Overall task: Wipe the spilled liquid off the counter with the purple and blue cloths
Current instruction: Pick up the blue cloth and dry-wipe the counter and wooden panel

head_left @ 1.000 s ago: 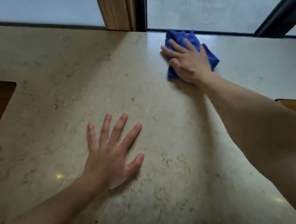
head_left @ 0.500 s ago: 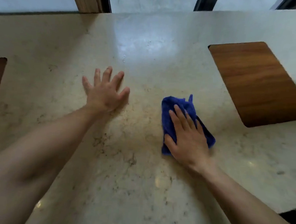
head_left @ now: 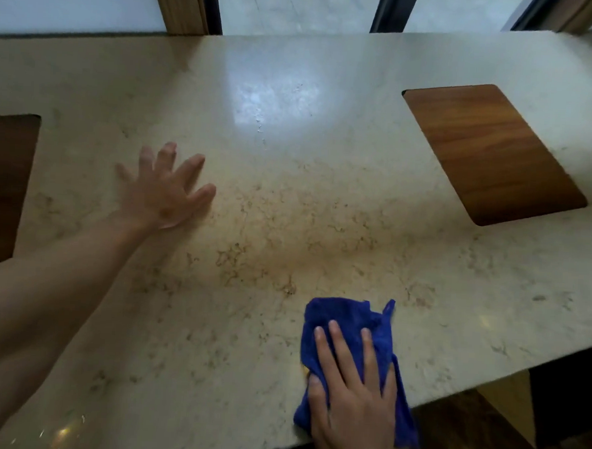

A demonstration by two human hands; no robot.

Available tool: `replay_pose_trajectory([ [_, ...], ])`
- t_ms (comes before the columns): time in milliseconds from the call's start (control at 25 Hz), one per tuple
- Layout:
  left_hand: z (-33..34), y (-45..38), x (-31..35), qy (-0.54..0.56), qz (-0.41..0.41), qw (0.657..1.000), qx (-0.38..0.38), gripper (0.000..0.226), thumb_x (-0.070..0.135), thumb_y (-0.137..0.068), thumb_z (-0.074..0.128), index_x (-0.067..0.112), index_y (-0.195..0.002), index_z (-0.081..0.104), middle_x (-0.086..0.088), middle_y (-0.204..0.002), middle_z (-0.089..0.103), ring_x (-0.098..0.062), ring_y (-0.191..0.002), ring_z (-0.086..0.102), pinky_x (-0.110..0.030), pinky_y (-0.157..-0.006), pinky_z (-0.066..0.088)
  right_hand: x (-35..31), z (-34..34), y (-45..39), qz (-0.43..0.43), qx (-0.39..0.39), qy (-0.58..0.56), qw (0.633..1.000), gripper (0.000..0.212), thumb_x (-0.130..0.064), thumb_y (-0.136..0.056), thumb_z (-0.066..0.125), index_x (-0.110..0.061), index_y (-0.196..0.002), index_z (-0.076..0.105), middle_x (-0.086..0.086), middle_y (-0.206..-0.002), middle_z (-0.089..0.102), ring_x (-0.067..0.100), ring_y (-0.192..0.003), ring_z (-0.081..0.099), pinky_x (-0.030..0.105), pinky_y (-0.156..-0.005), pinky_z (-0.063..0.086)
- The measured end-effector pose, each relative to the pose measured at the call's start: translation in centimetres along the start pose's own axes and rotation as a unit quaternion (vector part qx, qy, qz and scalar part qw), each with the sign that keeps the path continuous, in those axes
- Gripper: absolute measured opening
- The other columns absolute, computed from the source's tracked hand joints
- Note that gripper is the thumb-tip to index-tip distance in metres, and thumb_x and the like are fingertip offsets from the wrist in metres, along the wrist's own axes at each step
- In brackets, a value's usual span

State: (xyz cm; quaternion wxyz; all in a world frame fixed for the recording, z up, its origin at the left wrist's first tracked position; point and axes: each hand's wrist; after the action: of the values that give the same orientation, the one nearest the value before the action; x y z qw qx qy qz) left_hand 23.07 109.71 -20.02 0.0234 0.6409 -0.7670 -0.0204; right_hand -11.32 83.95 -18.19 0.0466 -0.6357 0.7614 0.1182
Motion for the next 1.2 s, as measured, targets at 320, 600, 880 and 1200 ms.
replay_pose_trajectory([
  [320, 1.2, 1.1, -2.1, 0.033, -0.039, 0.999, -0.006, 0.079, 0.087, -0.079, 0.009, 0.056, -0.152, 0.01, -0.002, -0.168, 0.008, -0.045, -0.15, 0.005, -0.076, -0.11, 0.004, -5.7, 0.7, -21.0, 0.018, 0.01, 0.03, 0.999, 0.06, -0.055, -0.096, 0.011, -0.046, -0.154, -0.002, -0.023, -0.163, -0.003, 0.021, -0.153, -0.007, 0.075, -0.11, 0.0],
  [600, 0.5, 1.6, -1.6, 0.026, -0.021, 0.999, -0.011, 0.078, 0.079, -0.084, 0.026, 0.047, -0.155, 0.021, -0.008, -0.167, 0.017, -0.049, -0.149, 0.012, -0.078, -0.109, 0.012, -10.3, -1.3, -42.5, -0.021, -0.005, 0.017, 1.0, 0.061, -0.051, -0.091, 0.018, -0.054, -0.15, 0.006, -0.025, -0.163, 0.005, 0.024, -0.152, -0.004, 0.084, -0.099, -0.007],
  [880, 0.6, 1.3, -1.7, 0.044, -0.004, 0.998, 0.034, 0.079, 0.076, -0.08, 0.044, 0.042, -0.15, 0.038, -0.011, -0.164, 0.024, -0.05, -0.149, 0.015, -0.08, -0.106, 0.016, -16.6, -3.5, -61.2, -0.039, -0.026, 0.02, 0.999, 0.057, -0.052, -0.096, 0.018, -0.051, -0.152, 0.01, -0.016, -0.166, 0.001, 0.033, -0.152, -0.009, 0.088, -0.095, -0.005],
  [1200, 0.9, 1.2, -2.1, 0.028, -0.021, 0.999, 0.032, 0.08, 0.077, -0.081, 0.041, 0.044, -0.153, 0.03, -0.01, -0.166, 0.02, -0.05, -0.149, 0.011, -0.079, -0.108, 0.012, -18.7, -2.9, -63.2, -0.155, -0.039, 0.04, 0.986, 0.055, -0.054, -0.092, 0.014, -0.059, -0.147, 0.017, -0.019, -0.164, 0.01, 0.032, -0.152, -0.004, 0.085, -0.098, -0.006],
])
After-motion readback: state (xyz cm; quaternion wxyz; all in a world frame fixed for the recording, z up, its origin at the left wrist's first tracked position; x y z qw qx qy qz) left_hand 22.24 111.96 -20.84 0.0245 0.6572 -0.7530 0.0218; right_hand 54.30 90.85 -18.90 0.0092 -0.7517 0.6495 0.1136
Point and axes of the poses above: each hand's wrist, its own y-axis away from the middle knuckle, its own z-axis out of the palm, x = y × z
